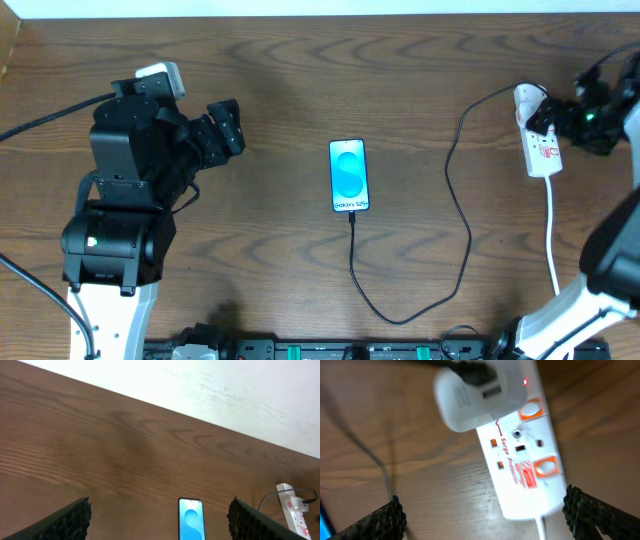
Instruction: Plug charger to phone and switch on socket
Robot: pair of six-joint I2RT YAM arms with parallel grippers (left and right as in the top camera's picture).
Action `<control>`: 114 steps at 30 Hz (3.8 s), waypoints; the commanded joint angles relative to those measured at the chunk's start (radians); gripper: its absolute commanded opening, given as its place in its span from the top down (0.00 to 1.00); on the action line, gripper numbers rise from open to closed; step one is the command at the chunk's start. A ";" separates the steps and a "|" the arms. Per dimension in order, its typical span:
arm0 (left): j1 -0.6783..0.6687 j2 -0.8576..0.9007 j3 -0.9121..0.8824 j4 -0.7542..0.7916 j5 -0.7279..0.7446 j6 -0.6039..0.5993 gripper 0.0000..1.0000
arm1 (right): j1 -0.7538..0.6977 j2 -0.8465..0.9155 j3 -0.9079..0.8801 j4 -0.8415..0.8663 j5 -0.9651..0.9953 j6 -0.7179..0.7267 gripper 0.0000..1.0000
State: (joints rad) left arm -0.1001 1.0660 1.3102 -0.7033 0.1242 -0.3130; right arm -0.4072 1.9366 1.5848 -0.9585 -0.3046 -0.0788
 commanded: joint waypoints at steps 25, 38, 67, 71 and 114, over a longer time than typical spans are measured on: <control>0.001 0.000 0.008 0.000 -0.013 0.013 0.13 | -0.005 -0.459 0.016 0.019 0.029 0.078 0.01; 0.001 0.000 0.008 0.000 -0.013 0.013 0.13 | -0.005 -0.459 0.016 0.019 0.029 0.078 0.01; 0.009 -0.587 -0.686 0.336 -0.197 0.014 0.13 | -0.005 -0.459 0.016 0.019 0.029 0.078 0.01; 0.034 -0.707 -0.828 0.496 -0.196 0.014 0.13 | -0.005 -0.459 0.016 0.019 0.029 0.078 0.01; 0.169 -1.062 -1.306 0.632 -0.102 0.346 0.13 | -0.005 -0.459 0.016 0.019 0.029 0.078 0.01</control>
State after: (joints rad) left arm 0.0639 0.0105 0.0177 -0.0273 0.0395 0.0238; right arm -0.4076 1.4811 1.5894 -0.9409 -0.2729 -0.0074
